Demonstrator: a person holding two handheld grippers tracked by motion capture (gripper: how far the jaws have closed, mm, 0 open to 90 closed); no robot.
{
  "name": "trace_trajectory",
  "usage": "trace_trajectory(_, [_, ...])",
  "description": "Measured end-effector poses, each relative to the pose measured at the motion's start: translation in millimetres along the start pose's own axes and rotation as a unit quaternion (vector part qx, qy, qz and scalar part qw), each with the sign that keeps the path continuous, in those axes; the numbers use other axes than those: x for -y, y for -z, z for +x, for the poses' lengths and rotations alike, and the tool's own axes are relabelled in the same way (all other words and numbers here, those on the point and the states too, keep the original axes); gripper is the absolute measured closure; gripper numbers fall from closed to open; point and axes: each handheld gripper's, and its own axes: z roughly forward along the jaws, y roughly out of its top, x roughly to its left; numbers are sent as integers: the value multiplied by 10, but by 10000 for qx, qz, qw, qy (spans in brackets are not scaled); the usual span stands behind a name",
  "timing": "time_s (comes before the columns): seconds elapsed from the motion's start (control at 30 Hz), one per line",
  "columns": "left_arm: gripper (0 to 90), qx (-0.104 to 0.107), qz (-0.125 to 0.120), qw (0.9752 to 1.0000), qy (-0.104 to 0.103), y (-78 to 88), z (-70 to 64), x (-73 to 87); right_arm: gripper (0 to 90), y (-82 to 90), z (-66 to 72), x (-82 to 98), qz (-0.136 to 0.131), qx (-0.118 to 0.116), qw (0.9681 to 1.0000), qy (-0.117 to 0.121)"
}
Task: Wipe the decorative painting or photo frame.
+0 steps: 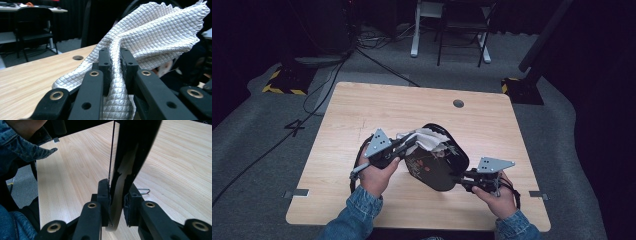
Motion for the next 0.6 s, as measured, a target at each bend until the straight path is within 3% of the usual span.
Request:
trace_trajectory(0.2, [816, -4, -13, 10000, 43, -2, -7, 21, 787, 1, 1, -1, 8, -3, 10000, 2])
trace_trajectory(0.6, [815, 434, 189, 9989, -73, -166, -278, 78, 785, 1, 1, 0, 41, 3, 10000, -14])
